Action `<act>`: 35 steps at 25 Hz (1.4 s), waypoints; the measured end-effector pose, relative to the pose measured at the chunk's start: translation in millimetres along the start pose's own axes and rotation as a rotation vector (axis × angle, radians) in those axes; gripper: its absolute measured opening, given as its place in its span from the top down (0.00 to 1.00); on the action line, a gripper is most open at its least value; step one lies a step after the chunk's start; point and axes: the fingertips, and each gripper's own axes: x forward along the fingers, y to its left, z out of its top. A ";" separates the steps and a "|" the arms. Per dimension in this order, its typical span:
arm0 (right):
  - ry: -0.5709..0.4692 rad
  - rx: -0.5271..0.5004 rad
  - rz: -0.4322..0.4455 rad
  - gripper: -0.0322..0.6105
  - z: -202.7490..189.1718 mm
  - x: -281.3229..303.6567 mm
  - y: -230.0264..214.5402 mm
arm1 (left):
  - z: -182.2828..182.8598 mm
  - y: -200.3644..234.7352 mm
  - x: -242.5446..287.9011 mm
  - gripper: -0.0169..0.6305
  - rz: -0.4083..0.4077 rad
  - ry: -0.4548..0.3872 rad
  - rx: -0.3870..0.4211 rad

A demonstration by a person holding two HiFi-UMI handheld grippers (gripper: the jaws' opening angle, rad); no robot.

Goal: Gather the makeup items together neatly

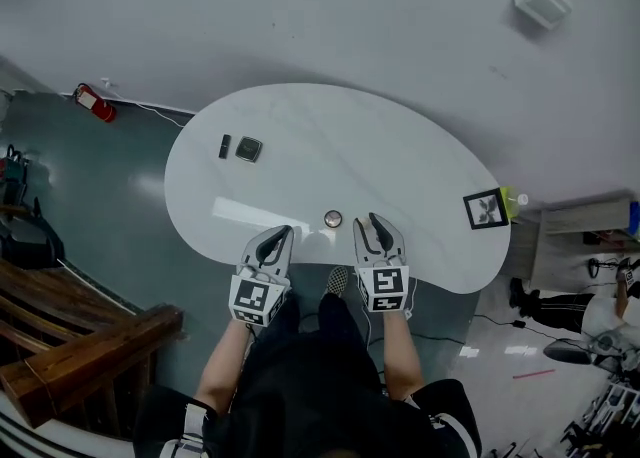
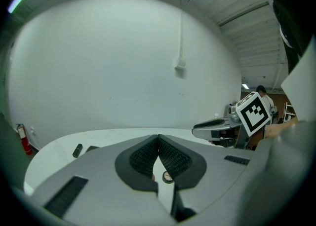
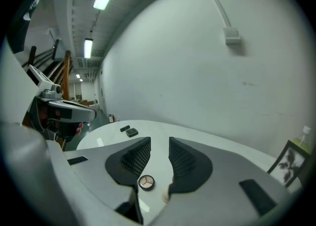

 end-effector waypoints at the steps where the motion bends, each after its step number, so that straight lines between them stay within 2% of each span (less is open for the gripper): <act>1: -0.017 -0.004 -0.004 0.75 8.5 -2.5 1.6 | 6.4 0.5 -2.4 0.95 -0.001 -0.012 0.008; 15: -0.150 -0.031 -0.032 0.87 74.4 -42.5 34.8 | 62.1 -2.5 -40.1 0.95 -0.003 -0.128 0.073; 29: -0.166 -0.052 -0.019 0.89 86.0 -45.1 53.5 | 78.7 3.0 -53.3 0.95 0.002 -0.164 0.107; 35: -0.163 -0.060 -0.001 0.89 86.8 -40.2 66.9 | 75.4 12.1 -58.7 0.95 0.009 -0.177 0.080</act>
